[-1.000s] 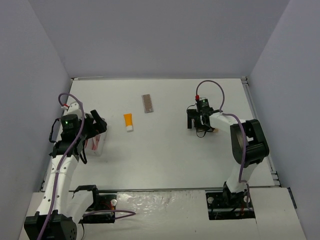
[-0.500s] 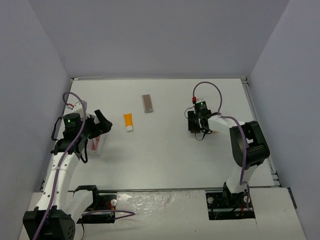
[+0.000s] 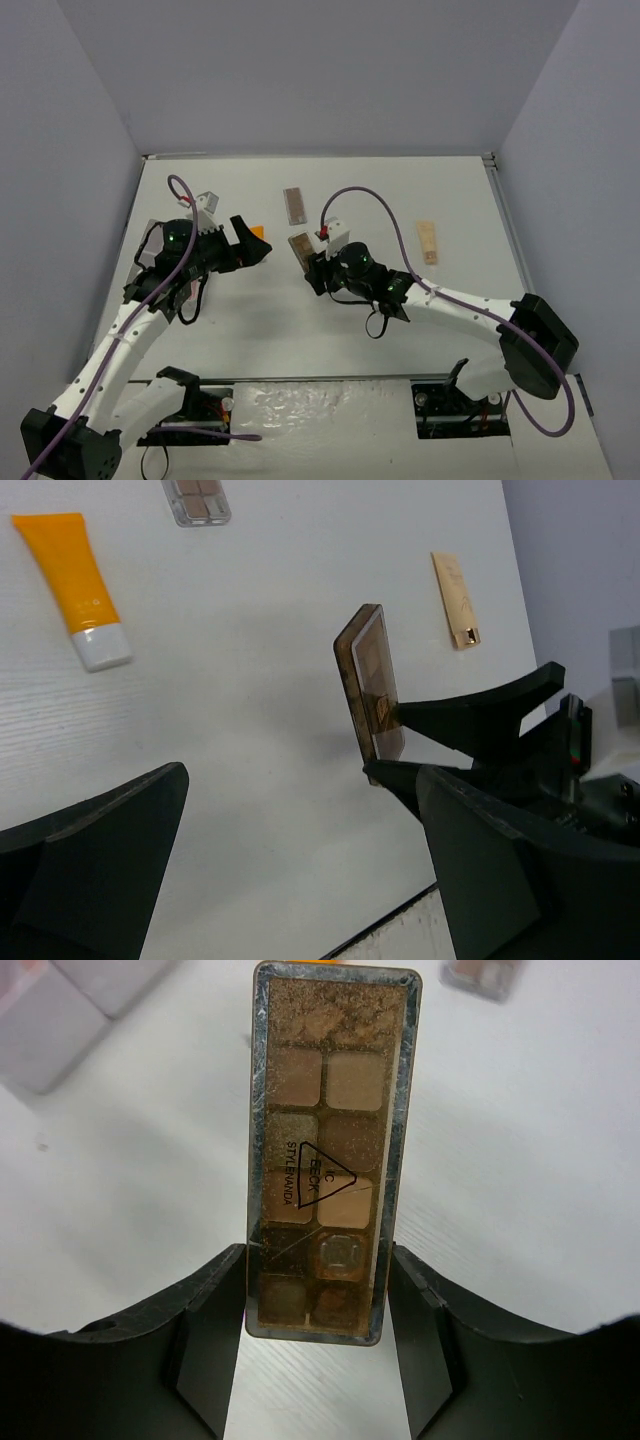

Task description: Organize the makeup

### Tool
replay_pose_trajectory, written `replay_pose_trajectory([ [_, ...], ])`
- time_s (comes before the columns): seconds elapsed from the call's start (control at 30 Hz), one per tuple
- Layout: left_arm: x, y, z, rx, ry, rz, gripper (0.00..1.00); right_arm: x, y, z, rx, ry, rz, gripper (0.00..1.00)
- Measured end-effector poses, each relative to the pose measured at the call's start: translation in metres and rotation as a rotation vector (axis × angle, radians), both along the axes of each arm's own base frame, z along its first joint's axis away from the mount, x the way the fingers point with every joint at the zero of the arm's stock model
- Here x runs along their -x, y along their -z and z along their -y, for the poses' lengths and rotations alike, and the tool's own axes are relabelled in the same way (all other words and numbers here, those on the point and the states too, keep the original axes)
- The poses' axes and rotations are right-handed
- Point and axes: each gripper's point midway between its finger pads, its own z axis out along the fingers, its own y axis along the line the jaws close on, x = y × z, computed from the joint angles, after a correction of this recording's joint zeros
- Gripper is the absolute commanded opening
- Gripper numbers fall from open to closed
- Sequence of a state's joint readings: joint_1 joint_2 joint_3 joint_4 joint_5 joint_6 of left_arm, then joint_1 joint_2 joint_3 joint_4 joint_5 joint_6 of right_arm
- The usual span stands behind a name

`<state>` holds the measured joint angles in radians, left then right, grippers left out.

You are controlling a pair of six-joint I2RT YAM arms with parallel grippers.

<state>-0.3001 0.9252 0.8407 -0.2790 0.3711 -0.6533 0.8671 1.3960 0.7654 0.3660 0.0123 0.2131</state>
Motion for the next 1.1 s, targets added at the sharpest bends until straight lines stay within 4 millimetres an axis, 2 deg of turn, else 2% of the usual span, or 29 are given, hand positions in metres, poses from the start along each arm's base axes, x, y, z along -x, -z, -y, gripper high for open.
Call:
replay_pose_trajectory([
  [0.1, 0.005, -0.001, 0.012, 0.015, 0.026, -0.017, 0.97, 0.021, -0.021, -0.026, -0.060, -0.082, 0.065, 0.09],
  [0.2, 0.007, -0.002, 0.022, 0.017, 0.045, -0.026, 0.97, 0.035, -0.030, -0.041, -0.086, -0.134, 0.103, 0.09],
  [0.43, 0.010, -0.009, 0.035, 0.006, 0.073, -0.014, 0.89, 0.048, -0.040, -0.054, -0.117, -0.184, 0.144, 0.09],
  [0.6, 0.013, -0.005, 0.040, -0.002, 0.088, -0.028, 0.65, 0.049, -0.048, -0.053, -0.140, -0.187, 0.167, 0.09],
  [0.73, 0.016, -0.003, 0.045, -0.005, 0.102, -0.034, 0.49, 0.050, -0.053, -0.051, -0.159, -0.186, 0.181, 0.09],
  [0.93, 0.018, -0.006, 0.050, 0.010, 0.113, -0.030, 0.21, 0.051, -0.052, -0.049, -0.162, -0.186, 0.183, 0.10],
  [1.1, 0.018, -0.011, 0.055, 0.032, 0.128, -0.015, 0.02, 0.051, -0.052, -0.048, -0.165, -0.184, 0.185, 0.13],
])
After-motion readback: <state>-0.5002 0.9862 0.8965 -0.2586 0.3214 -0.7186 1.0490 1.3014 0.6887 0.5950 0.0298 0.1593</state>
